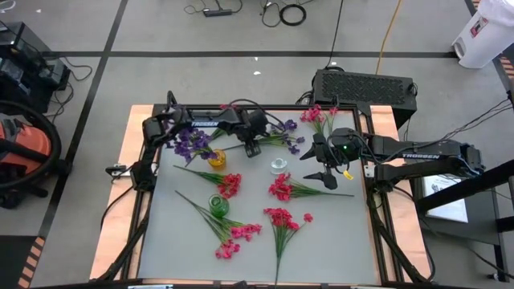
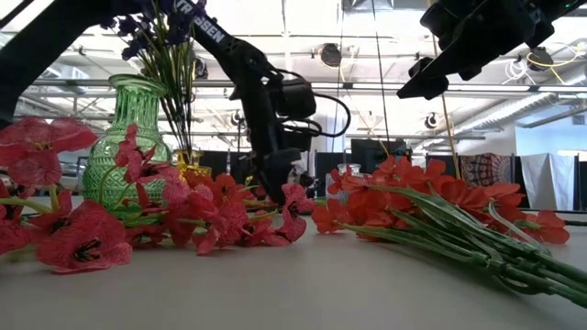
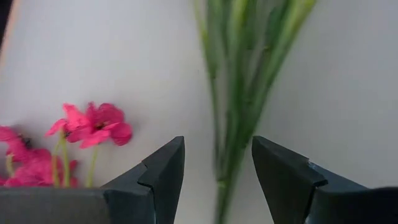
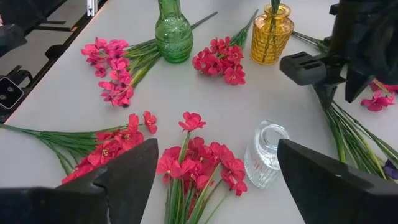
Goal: Sort flowers into vase by color
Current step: Put the violet flowers into the yellow vase
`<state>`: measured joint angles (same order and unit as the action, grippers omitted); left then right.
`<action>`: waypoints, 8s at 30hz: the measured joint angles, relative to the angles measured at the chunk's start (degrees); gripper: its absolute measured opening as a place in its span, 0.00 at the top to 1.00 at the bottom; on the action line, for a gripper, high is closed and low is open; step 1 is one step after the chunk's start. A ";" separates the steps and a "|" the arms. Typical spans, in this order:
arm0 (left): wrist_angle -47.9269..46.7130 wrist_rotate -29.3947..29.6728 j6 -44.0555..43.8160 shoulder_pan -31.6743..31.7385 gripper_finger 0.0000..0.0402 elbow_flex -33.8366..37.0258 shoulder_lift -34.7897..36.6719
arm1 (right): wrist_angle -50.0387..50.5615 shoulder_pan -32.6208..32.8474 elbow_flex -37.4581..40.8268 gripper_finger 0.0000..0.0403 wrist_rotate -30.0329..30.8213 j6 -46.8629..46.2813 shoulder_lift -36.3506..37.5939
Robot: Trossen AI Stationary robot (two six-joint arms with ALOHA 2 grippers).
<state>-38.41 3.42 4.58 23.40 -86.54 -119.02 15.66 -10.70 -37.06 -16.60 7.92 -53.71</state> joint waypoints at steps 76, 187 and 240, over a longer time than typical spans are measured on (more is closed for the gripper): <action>-24.08 7.01 -1.09 -8.82 1.00 -32.25 -1.03 | 0.87 0.00 0.00 0.20 -0.02 -2.78 0.02; 35.16 -3.83 -13.35 -0.10 1.00 34.05 61.13 | -27.69 -0.02 0.00 0.20 -0.24 -4.44 -17.11; 27.72 -2.82 -12.70 -5.55 1.00 34.03 67.38 | -60.05 -0.59 -27.36 0.20 11.82 -13.04 -39.56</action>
<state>-10.69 0.60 -8.12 17.85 -52.51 -51.64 -44.38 -11.29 -64.42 -4.78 -5.11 -93.27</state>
